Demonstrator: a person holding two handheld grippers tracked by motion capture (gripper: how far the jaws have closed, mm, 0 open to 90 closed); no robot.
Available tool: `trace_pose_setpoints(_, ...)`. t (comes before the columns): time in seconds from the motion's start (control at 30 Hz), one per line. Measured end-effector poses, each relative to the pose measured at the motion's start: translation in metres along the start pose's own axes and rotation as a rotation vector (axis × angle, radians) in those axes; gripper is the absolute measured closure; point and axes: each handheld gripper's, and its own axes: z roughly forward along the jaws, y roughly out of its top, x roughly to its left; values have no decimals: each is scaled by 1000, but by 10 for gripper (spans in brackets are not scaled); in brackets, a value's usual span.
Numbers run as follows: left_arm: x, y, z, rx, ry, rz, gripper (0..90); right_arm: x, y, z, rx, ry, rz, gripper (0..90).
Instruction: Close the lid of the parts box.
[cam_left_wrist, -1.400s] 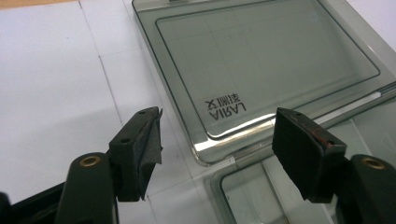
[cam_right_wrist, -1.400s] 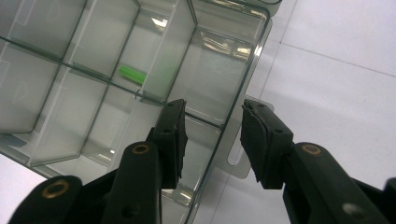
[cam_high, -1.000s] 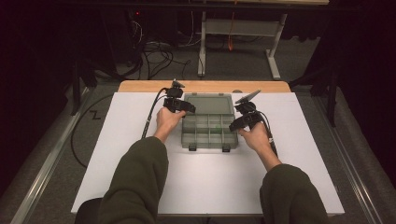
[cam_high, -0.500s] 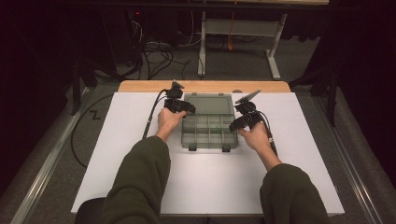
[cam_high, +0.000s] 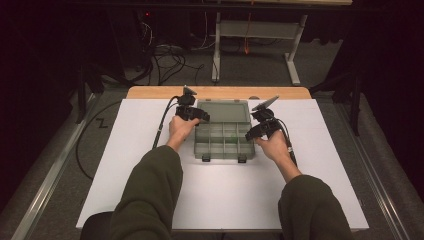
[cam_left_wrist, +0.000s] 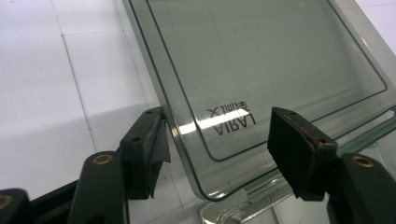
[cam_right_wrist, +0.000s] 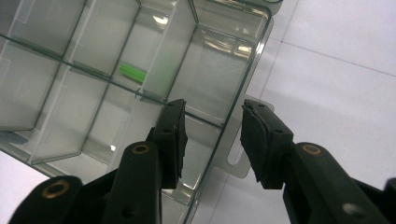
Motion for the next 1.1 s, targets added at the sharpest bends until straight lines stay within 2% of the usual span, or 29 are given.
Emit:
trace_pose_setpoints(0.23, 0, 2, -8, -29, -18, 7, 402, 0, 2, 0, 13, -2, -2, 621)
trace_pose_setpoints(0.53, -3, 2, -16, -56, -20, 33, 428, 0, 3, 0, 19, 2, 2, 621)
trace_pose_setpoints(0.8, -9, 2, -31, -84, -11, 89, 458, 0, 2, 0, 17, -3, 7, 621)
trace_pose_setpoints(1.1, -19, -2, -44, -89, 20, 180, 475, 0, 2, 0, 12, -3, 7, 622)
